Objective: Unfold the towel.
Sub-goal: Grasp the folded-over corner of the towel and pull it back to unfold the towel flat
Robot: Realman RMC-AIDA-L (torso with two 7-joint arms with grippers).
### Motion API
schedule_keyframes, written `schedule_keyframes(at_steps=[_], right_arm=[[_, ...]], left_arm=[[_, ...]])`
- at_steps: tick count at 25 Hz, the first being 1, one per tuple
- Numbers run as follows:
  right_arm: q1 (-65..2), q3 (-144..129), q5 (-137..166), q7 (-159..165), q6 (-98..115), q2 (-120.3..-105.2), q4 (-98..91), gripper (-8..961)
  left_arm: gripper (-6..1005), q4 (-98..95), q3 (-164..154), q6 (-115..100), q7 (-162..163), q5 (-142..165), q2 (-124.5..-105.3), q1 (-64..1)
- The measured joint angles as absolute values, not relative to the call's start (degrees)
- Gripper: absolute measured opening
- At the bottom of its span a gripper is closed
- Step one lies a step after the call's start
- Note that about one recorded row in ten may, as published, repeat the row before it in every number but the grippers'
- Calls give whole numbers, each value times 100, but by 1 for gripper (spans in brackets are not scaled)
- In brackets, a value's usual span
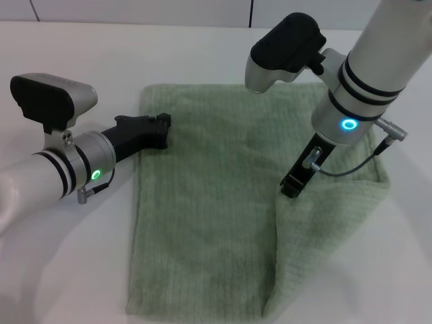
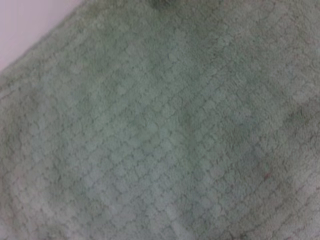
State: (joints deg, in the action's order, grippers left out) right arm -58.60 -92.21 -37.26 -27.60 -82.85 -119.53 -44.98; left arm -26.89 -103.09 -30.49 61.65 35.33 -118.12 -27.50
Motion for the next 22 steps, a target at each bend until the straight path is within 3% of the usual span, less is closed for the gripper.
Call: schedule_keyframes(at_steps=[6,22], right_arm=[[-5887,-9220,-3721,-2761,-8424,-11947,-4637,11],[-5895,-9293,-3668,-2840,-9319,-11929,-5340,21]], left_arm=[[-2,-2690,-10309,-3049,6169,3533,-11812,-2739],[-2,-2726,-10309,-3049,6170,3533,-11807,-2707]])
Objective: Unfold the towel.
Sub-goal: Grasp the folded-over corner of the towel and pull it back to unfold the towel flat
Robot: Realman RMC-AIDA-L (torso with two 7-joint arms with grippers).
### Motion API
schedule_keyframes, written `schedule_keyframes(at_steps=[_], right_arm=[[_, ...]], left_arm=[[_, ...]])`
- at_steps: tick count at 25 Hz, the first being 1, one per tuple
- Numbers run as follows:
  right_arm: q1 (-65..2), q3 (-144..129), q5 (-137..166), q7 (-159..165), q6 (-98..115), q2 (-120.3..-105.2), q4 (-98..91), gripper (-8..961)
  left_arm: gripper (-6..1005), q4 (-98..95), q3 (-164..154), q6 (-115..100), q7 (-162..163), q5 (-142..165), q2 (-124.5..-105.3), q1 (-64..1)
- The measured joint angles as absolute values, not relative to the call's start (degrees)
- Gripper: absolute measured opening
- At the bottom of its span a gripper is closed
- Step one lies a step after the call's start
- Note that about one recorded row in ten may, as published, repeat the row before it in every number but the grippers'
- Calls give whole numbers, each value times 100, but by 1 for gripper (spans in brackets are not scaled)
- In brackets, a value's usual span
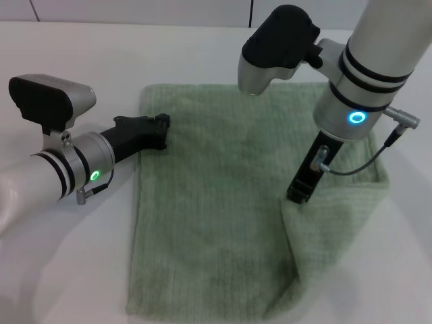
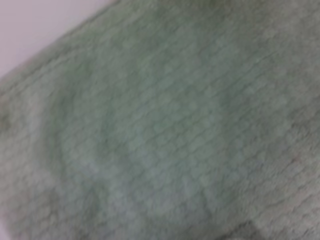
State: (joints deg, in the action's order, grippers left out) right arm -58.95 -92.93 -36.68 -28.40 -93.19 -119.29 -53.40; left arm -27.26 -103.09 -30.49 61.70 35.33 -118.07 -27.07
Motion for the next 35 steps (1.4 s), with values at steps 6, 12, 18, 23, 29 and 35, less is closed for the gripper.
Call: schedule_keyframes(at_steps=[6,12,18,23,29,35], right_arm=[[-5823,-9823,-3636,-3008,-9903,-11907,-5781,24],[-5895,-10071,-3582,-3009,-10256,-11907,-5940,27],[-6051,-10426,-3562,-2961,-10371,-11910,-5792,29],[-6196,-10728,-3636,-2955,-10426,-11943,-5539,31],[-6422,-11326,-4502,-2869,-10471,-11951,-4989,34],[-6529,-11641,-4827,-2808,-10488,-11958,-4548,37]], left_arm=[[-2,-2732,-10309,-3049,6168,3533,-11803,-2707],[-1,-2734,-10275,-3049,6155,3533,-11794,-2708],[-1,-2734,-10268,-3049,6156,3533,-11795,-2714],[-1,-2733,-10264,-3024,6158,3533,-11795,-2726],[-2,-2733,-10247,-3015,6160,3533,-11795,-2746],[-2,-2733,-10247,-3014,6161,3533,-11795,-2762]])
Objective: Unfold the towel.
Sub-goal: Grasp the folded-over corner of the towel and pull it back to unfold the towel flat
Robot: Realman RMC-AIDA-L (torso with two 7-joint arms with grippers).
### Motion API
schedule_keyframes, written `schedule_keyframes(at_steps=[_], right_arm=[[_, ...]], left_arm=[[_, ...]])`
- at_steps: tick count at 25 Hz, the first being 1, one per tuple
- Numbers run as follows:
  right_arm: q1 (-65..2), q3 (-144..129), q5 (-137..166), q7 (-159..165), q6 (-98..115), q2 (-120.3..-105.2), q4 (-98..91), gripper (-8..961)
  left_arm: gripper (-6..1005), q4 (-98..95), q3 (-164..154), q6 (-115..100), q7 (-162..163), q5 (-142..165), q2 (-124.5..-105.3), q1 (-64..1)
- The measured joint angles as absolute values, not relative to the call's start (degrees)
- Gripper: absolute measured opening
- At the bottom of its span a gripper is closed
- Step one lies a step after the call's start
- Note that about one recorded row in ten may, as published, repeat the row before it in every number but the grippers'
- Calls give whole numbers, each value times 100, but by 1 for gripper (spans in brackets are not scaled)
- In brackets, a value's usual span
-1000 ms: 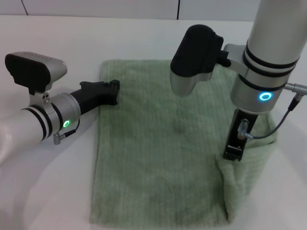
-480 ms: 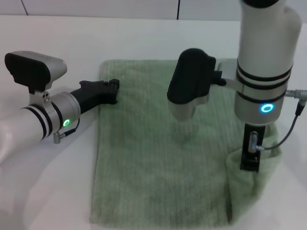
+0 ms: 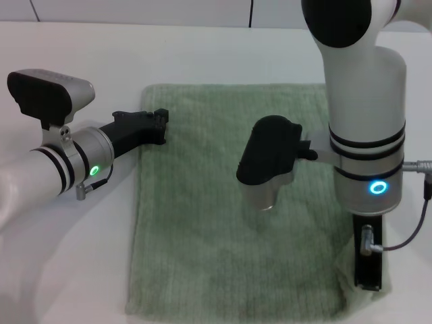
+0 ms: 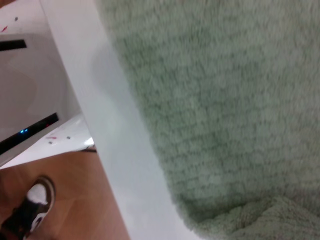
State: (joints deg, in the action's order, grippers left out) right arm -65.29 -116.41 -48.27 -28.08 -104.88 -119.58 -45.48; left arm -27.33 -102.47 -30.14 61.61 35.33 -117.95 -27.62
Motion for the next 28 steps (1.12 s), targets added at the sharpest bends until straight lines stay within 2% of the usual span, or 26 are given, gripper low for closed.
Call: schedule_keyframes(at_steps=[14,28], right_arm=[[-6684,-11818,-4843,-2694,-10645,-11930,-3944,43],[-6614,-11818,-4274,-2770,-10289,-11969,-4383,49]], left_arm=[[-1,-2733,-10239,-3022,6161,3533,-11795,-2777],[-1,-2733,-10239,-3017,6150,3533,-11795,-2777]])
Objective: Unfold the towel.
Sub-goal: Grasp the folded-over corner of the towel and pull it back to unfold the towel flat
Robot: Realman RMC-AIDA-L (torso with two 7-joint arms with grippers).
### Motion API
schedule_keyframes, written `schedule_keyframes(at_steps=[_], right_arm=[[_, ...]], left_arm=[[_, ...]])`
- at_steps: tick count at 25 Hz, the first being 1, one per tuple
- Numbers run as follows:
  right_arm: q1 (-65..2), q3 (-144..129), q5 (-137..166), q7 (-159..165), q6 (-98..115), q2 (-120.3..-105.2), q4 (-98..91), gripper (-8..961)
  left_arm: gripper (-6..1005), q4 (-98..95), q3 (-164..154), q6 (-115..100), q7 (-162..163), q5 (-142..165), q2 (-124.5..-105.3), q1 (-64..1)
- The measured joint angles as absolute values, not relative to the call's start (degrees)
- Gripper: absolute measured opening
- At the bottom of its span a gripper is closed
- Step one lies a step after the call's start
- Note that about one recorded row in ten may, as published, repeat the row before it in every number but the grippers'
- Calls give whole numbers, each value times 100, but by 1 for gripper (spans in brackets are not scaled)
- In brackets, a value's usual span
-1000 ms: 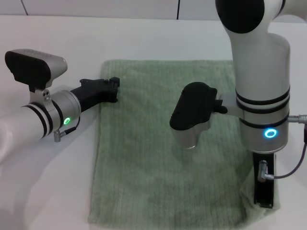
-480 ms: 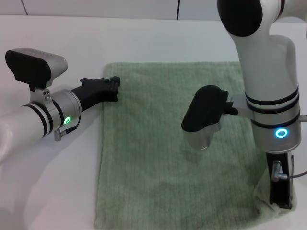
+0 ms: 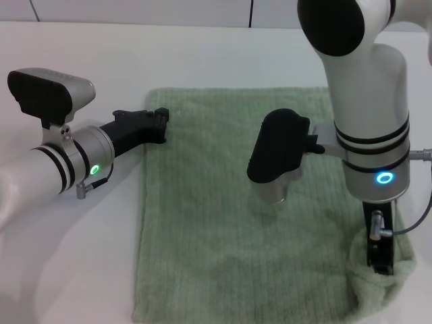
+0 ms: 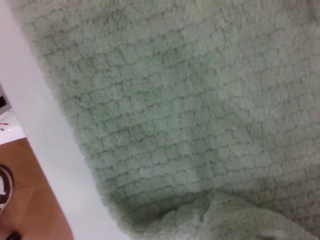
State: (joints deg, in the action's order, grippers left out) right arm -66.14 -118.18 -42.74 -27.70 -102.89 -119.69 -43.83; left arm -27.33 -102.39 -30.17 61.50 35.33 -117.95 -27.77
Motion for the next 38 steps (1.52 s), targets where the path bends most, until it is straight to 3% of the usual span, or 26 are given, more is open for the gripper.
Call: schedule_keyframes(at_steps=[6,11,24,38], right_arm=[[-6671,-11805,-4284,-2774,-10393,-11971,-4414,259],[-6756,-11743,-4251,-2749,-10479,-11933,-4428,293],[-6958,-11150,-4218,-2740,-10549,-11918,-5296,292],[-7000,-11168,-3931,-2958,-10449,-11983,-4499,292]], left_arm=[[-1,-2733,-10239,-3014,6152,3533,-11795,-2777],[-1,-2733,-10239,-3007,6144,3533,-11795,-2777],[-2,-2733,-10230,-3005,6113,3533,-11780,-2777],[-2,-2733,-10230,-3006,6109,3533,-11746,-2804]])
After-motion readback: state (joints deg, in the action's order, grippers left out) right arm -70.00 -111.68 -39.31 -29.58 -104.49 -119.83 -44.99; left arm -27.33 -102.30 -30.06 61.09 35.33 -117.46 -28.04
